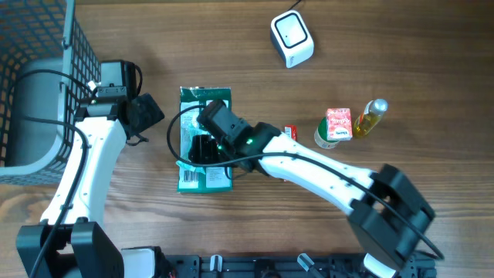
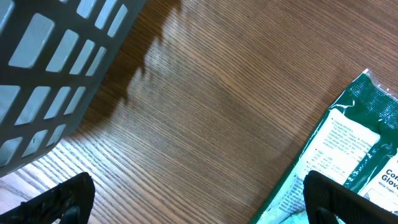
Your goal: Scan the item barcode
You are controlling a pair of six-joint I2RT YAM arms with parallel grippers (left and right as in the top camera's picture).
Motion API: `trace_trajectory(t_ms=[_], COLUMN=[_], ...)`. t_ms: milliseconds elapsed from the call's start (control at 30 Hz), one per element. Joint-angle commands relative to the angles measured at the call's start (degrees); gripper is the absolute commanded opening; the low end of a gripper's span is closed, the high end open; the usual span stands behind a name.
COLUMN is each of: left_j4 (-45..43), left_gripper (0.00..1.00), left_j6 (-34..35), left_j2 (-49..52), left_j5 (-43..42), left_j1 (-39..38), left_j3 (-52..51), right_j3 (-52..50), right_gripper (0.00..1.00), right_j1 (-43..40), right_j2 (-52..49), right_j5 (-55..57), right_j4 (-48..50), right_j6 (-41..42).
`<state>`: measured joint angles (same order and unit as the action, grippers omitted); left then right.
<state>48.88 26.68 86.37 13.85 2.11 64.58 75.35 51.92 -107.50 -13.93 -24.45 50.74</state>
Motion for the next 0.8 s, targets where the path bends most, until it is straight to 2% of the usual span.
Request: trace_trajectory(t_ms=[0,133,233,400,700,767], left_j4=[0.0,0.0,0.0,0.0,0.0,0.0], left_gripper=[1.0,1.0,1.0,1.0,1.0,1.0], left_j6=[0.6,0.6,0.5,0.6,0.6,0.5], left_j2=[0.4,0.4,0.4,0.4,0.4,0.4], left_j5=[0.1,0.1,0.1,0.1,0.1,0.1], left_j1=[0.2,0.2,0.2,0.2,0.2,0.2], left_j3=[0.3,0.3,0.3,0.3,0.3,0.3], right_j3=[-0.1,-0.1,-0.1,-0.1,-0.1,-0.1], right_gripper=[0.54,0.46,0.44,0.33,0.32,0.29], right_j1=[-0.1,-0.5,-0.5,-0.5,0.5,1.0], right_j2=[-4.6,-7.0,-7.5,-7.5,-9.3,-11.1], right_j5=[2.8,5.0,6.4,7.6,8.7,9.5], right_j4=[3.7,4.7,4.7,6.2,7.3,7.7], right_j6=[3.9,7.1,9.4,9.8,12.5,12.5])
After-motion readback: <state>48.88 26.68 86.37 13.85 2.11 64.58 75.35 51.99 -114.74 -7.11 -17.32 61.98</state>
